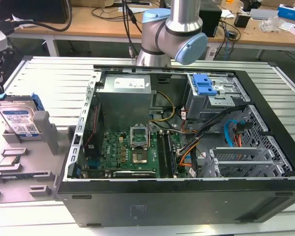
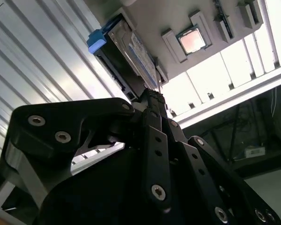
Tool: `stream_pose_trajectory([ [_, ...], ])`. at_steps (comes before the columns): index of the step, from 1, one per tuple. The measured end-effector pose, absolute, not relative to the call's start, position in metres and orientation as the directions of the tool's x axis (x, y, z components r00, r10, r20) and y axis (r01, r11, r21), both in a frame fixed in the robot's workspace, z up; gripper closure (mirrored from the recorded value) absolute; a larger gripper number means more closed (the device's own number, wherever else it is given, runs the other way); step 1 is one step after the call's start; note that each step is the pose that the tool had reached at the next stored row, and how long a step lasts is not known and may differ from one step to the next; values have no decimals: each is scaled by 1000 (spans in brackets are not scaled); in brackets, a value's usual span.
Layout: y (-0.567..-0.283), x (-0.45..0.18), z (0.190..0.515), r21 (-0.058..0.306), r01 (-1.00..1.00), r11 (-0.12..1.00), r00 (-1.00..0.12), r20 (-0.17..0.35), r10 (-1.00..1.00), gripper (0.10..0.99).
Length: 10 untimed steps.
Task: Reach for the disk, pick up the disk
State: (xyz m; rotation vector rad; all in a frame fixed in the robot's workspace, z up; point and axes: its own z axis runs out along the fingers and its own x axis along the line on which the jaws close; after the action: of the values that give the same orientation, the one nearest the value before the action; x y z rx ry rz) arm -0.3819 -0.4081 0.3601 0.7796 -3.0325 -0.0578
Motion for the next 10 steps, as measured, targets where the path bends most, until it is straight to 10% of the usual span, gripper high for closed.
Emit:
stream_pose_trajectory([
  [10, -408, -382, 360, 38, -593, 804, -805, 0, -593, 980],
])
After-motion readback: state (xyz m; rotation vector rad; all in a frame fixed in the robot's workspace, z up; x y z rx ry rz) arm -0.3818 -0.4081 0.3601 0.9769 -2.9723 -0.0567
